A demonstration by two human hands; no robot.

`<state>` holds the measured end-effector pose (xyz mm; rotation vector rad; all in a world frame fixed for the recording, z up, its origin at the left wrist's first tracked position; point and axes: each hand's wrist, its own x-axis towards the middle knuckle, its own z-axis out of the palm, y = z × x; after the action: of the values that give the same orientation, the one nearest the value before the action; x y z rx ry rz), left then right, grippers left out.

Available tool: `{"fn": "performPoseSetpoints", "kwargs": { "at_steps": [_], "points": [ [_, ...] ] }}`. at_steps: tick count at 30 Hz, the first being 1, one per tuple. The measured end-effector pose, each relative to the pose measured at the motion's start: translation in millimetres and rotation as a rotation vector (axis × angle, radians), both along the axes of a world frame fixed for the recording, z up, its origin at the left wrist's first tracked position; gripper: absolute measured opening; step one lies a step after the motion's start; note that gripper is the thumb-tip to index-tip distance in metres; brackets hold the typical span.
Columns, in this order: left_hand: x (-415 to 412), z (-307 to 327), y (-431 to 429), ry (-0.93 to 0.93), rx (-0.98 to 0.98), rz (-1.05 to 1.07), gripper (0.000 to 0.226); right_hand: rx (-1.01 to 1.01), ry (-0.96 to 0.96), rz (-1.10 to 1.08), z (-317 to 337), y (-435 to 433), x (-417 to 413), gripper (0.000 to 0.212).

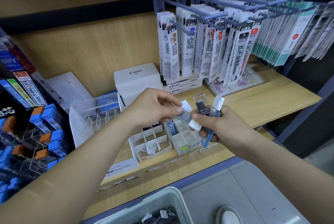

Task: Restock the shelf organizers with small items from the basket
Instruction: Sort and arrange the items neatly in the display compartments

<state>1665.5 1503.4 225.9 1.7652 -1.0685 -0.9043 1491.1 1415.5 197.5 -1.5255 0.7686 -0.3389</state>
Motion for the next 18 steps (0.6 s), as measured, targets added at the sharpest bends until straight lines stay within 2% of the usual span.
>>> {"fn": "performPoseSetpoints", "kwargs": {
  "at_steps": [3,6,10,14,18],
  "points": [
    [8,2,5,0.132,-0.044,0.088,0.012,0.021,0.016,0.047,4,0,-1,0.020],
    [11,4,12,0.188,-0.016,0.101,0.011,0.086,-0.047,0.013,7,-2,-1,0.014],
    [2,9,22,0.113,0.097,-0.079,0.022,0.184,-0.153,-0.079,10,-1,2,0.012],
    [-13,11,21,0.087,0.072,-0.205,0.052,0.197,-0.164,-0.089,11,5,8,0.017],
    [-19,8,16,0.020,-0.006,-0.162,0.040,0.174,-0.130,-0.074,10,9,10,0.022]
  ]
}}
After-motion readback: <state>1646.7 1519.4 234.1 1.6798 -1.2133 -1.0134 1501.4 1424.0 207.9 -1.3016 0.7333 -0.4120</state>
